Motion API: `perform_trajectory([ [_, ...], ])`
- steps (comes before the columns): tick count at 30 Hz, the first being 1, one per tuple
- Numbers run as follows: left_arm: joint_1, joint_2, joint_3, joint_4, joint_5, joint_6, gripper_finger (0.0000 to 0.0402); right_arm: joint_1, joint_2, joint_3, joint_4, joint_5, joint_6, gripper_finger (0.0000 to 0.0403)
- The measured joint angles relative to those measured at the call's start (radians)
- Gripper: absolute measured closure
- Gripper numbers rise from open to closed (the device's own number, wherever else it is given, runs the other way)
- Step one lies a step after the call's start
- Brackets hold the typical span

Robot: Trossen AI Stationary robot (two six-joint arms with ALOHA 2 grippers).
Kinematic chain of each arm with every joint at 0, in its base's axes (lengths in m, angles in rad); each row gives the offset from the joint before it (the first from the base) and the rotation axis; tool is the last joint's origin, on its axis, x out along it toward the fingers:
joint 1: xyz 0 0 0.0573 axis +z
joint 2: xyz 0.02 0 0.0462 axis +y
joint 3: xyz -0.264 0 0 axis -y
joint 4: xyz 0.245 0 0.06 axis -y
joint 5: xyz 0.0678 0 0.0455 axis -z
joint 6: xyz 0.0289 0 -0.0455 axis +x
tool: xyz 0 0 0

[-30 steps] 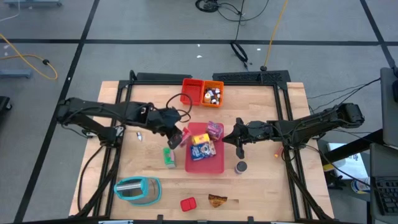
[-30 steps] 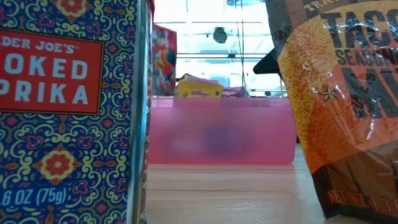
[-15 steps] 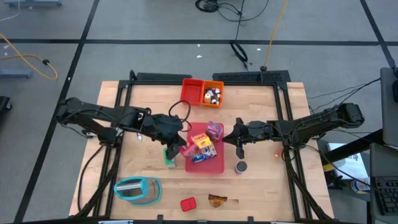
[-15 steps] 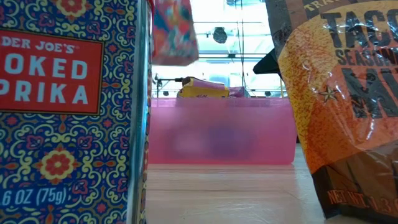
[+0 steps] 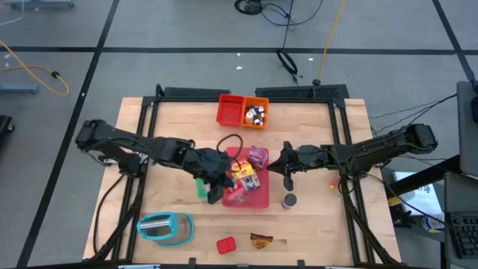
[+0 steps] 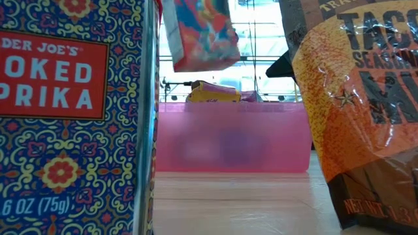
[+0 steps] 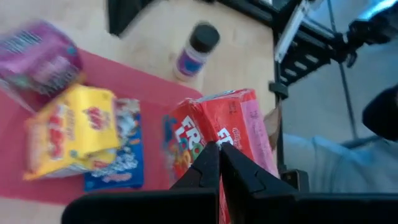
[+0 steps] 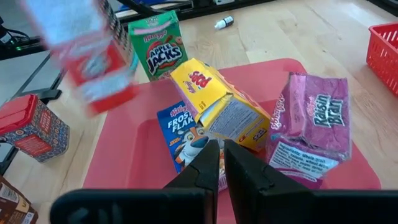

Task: Pick & Place Kitchen Items
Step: Put the red cereal box into the light red bin

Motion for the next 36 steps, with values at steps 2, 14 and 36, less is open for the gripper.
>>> perform_trajectory([
  [2, 0.003, 0.030, 0.000, 0.032, 0.034, 0.011, 0.0401, 0.000, 0.000, 0.000, 0.005, 0.000, 0.000, 0.0385],
  [14, 0.024, 0.130, -0.002, 0.093, 0.071, 0.076, 0.0401, 0.000, 0.000, 0.000, 0.011, 0.000, 0.000, 0.0385],
  [36, 0.111, 0.305, -0.003, 0.282, 0.170, 0.150, 0.0401, 0.000, 0.000, 0.000, 0.008, 0.000, 0.000, 0.0385],
])
